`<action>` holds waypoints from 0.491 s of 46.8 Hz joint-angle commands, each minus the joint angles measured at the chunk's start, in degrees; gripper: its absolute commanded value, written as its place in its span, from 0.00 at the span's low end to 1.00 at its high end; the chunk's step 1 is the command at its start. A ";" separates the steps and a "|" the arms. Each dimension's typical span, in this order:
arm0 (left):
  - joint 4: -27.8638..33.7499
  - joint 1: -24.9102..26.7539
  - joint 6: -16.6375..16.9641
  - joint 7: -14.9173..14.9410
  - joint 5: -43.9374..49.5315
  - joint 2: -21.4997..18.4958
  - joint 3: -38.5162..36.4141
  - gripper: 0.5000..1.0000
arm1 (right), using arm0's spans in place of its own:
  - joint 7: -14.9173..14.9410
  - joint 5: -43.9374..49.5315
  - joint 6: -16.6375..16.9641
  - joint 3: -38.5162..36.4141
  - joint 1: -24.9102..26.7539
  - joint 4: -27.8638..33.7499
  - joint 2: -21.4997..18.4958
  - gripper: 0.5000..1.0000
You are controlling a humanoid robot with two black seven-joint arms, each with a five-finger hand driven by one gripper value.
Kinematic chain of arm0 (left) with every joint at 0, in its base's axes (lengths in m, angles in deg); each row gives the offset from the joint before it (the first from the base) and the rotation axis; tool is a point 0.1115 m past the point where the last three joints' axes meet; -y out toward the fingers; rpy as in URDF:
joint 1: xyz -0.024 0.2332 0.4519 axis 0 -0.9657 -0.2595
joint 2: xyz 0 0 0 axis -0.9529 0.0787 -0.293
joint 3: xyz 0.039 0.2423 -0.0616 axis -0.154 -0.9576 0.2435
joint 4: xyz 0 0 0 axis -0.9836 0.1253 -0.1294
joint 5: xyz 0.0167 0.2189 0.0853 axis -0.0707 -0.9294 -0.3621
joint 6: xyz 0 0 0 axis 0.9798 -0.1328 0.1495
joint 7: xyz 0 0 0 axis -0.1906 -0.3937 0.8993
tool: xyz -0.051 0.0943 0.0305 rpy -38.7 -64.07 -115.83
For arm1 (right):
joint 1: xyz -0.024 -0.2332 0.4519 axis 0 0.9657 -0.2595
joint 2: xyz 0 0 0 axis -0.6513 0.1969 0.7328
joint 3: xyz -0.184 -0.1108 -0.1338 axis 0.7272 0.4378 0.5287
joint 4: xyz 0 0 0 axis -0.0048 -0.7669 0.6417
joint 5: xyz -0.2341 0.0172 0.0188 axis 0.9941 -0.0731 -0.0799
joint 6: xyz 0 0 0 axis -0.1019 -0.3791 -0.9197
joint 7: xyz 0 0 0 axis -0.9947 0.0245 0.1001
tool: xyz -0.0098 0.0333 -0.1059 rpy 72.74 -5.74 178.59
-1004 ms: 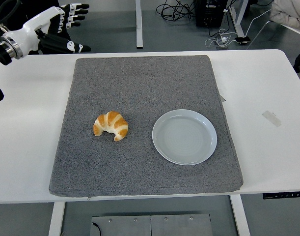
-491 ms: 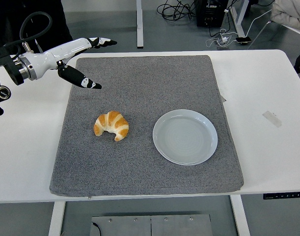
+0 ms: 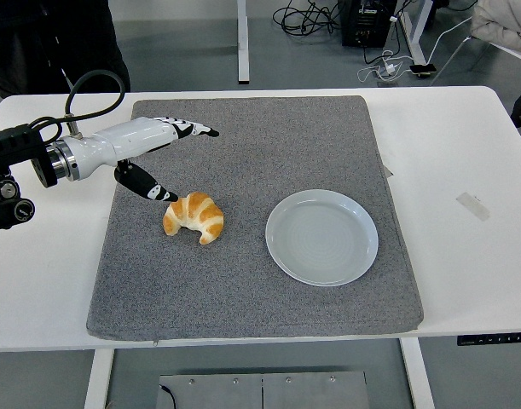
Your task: Place the bread on the plate
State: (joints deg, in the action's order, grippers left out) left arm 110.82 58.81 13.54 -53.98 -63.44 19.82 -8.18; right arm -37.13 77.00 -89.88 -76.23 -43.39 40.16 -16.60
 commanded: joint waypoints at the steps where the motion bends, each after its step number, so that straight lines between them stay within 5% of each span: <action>1: 0.05 -0.01 -0.01 0.07 -1.26 0.13 -0.53 0.96 | 0.01 0.00 0.00 0.03 0.01 0.00 0.00 1.00; 23: -0.04 -0.27 0.08 0.34 -4.43 0.74 -4.14 0.96 | 0.01 0.00 0.00 -0.06 0.01 0.00 0.00 1.00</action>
State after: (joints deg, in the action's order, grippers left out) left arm 110.83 58.63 13.63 -53.60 -67.84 20.50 -12.31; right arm -37.13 77.00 -89.88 -76.26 -43.38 40.16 -16.60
